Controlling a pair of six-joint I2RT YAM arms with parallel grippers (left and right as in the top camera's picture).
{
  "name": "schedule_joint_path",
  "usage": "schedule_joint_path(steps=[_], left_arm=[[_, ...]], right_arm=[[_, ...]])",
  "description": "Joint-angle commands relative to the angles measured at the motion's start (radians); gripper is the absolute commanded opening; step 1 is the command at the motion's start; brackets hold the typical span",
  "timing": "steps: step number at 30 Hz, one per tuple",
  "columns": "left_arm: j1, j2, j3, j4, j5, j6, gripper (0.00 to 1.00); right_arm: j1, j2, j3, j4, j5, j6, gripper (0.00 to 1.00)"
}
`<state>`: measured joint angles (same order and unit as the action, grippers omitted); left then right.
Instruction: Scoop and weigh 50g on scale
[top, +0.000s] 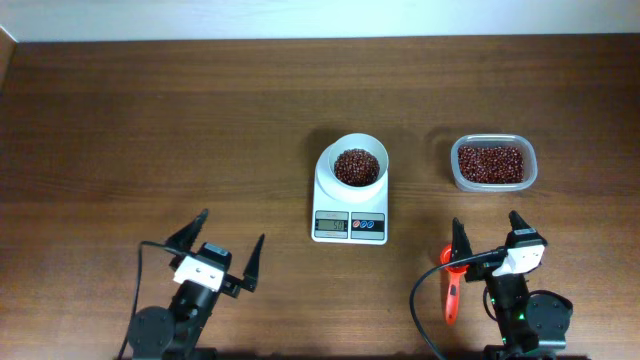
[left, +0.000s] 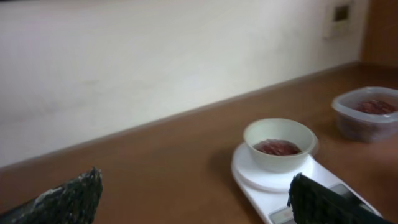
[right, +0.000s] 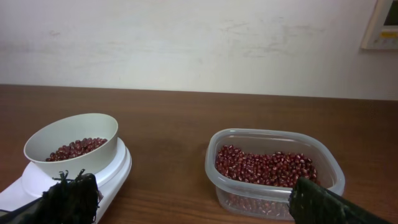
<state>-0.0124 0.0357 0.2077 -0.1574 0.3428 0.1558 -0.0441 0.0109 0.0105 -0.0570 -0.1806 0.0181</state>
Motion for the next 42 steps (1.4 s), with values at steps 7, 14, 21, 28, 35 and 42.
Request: schedule_joint_path(steps=[7, 14, 21, 28, 35, 42], left_arm=[[0.011, -0.031, -0.200, 0.250, -0.113, -0.006, 0.99], [0.011, -0.032, -0.200, 0.080, -0.251, -0.058, 0.99], [0.011, -0.032, -0.200, 0.074, -0.266, -0.058, 0.99], [0.011, -0.032, -0.200, 0.070, -0.324, -0.147, 0.99], [0.011, -0.031, -0.200, 0.074, -0.321, -0.141, 0.99], [0.013, -0.029, -0.200, 0.074, -0.321, -0.141, 0.99]], right_arm=[[0.007, -0.007, -0.005, -0.007, 0.008, -0.008, 0.99], [0.007, -0.007, -0.005, -0.007, 0.008, -0.008, 0.99], [0.007, -0.007, -0.005, -0.007, 0.008, -0.008, 0.99], [0.007, -0.007, -0.005, -0.007, 0.008, -0.008, 0.99], [0.007, -0.007, -0.005, -0.007, 0.008, -0.008, 0.99], [0.007, -0.007, -0.005, -0.007, 0.008, -0.008, 0.99]])
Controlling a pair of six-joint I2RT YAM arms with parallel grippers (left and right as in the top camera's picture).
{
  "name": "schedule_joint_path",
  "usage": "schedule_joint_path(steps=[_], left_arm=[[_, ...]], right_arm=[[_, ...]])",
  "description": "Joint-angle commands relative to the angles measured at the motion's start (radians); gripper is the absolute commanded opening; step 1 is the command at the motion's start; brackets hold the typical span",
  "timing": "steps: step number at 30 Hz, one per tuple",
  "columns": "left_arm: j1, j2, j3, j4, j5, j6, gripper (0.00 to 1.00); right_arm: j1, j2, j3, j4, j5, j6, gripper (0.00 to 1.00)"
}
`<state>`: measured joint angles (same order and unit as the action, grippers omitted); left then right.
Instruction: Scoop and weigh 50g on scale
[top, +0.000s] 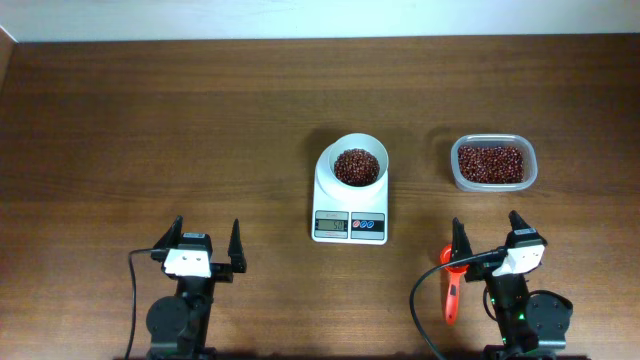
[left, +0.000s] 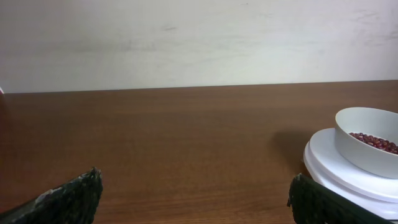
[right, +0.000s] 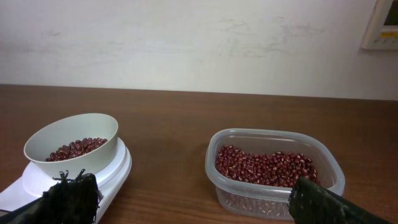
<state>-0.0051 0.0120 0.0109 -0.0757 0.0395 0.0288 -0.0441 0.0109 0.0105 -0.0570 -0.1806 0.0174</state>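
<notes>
A white scale (top: 349, 208) stands mid-table with a white bowl (top: 357, 163) of red beans on its platform. A clear tub (top: 493, 163) of red beans sits to its right. A red scoop (top: 452, 283) lies on the table by the right arm's base. My left gripper (top: 207, 238) stands open at the front left, pointing straight back, nothing between its fingers. My right gripper (top: 486, 234) stands open at the front right, short of the tub, empty. The right wrist view shows the bowl (right: 71, 145) and the tub (right: 272, 169).
Black cables loop beside both arm bases (top: 425, 300). The table's far edge meets a pale wall (left: 199, 37). The scale's display and buttons (top: 349, 227) face the front.
My left gripper has turned from pointing toward the back right to pointing straight back, and its wrist view now shows only the scale's left part. The right arm has not moved.
</notes>
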Motion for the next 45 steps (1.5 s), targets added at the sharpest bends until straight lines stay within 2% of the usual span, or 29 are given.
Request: schedule_joint_path(steps=[1, 15, 25, 45], left_arm=[[0.006, -0.006, -0.003, -0.008, -0.018, -0.014, 0.99], [0.006, -0.006, -0.003, -0.008, -0.018, -0.014, 0.99], [0.006, -0.006, -0.002, -0.008, -0.018, -0.014, 0.99], [0.006, -0.006, -0.003, -0.008, -0.018, -0.014, 0.99]], right_arm=[[0.007, -0.007, -0.005, -0.007, 0.008, -0.006, 0.99], [0.008, -0.008, -0.005, -0.010, 0.019, -0.011, 0.99], [0.095, -0.008, -0.005, -0.011, 0.024, -0.014, 0.99], [0.095, -0.007, -0.005, -0.009, 0.023, -0.014, 0.99]])
